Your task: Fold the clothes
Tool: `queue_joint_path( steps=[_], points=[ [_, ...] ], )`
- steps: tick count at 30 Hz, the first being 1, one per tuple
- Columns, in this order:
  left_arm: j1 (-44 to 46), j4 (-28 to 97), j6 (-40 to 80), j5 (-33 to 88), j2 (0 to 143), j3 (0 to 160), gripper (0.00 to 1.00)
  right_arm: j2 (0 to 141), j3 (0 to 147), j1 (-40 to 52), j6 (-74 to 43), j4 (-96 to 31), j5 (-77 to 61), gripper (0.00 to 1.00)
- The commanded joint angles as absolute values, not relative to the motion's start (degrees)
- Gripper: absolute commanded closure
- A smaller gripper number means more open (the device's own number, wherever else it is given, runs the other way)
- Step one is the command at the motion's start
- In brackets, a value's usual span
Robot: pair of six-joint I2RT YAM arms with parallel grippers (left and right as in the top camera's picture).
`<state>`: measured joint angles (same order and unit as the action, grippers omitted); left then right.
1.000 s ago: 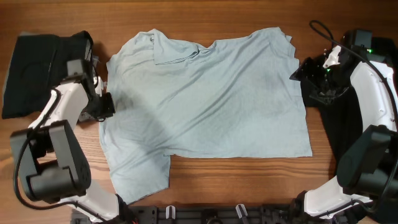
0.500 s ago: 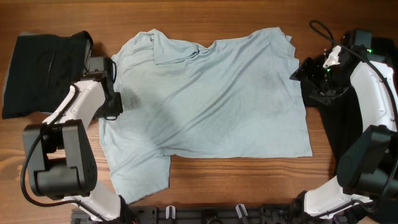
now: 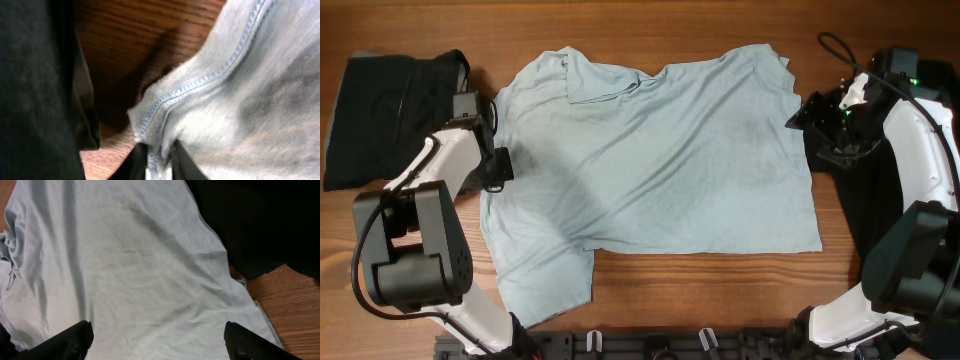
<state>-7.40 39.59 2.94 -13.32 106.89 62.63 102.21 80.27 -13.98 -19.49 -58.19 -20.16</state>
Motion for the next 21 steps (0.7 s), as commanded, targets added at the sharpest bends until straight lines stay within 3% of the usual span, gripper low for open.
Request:
queue_joint_path(
  steps=[1, 3, 4, 7, 10, 11, 13, 17, 21],
  points=[
    [-7.6, 39.9, 3.5, -13.7, 109.8, 61.3, 0.91, 102.8, 80.1, -13.8, -20.1, -58.2, -21.1, 0.12],
    [-7.6, 42.1, 3.5, -15.4, 109.8, 62.4, 0.96, 102.8, 80.1, -13.8, -19.9, -58.3, -21.1, 0.11],
    [-7.6, 43.1, 3.5, -15.9, 109.6, 63.3, 0.93, 102.8, 80.1, -13.8, -19.9, -58.2, -21.0, 0.12],
    [-7.6, 45.3, 3.5, -15.9, 108.8, 64.8, 0.44, 102.8, 80.1, -13.8, -19.9, -58.1, -21.1, 0.11],
    [-7.6, 48.4, 4.2, -15.9, 107.6, 65.3, 0.30, 102.8, 80.1, -13.8, -19.9, -58.1, -21.1, 0.12],
    [-7.6, 49.9, 5.0, -15.6, 107.2, 65.3, 0.31, 102.8, 80.1, -13.8, -19.9, -58.1, -21.1, 0.12],
    [-7.6, 49.8, 5.0, -13.9, 107.6, 65.0, 0.45, 102.8, 80.1, -13.8, -20.0, -58.1, -21.1, 0.12],
    [-7.8, 47.1, 5.0, -10.5, 108.6, 64.7, 0.64, 102.8, 80.1, -13.8, -20.1, -58.0, -21.1, 0.11],
    [-9.5, 45.8, 5.0, -10.5, 108.6, 64.2, 0.60, 102.8, 80.1, -13.8, -20.1, -58.0, -21.1, 0.12]
  ],
)
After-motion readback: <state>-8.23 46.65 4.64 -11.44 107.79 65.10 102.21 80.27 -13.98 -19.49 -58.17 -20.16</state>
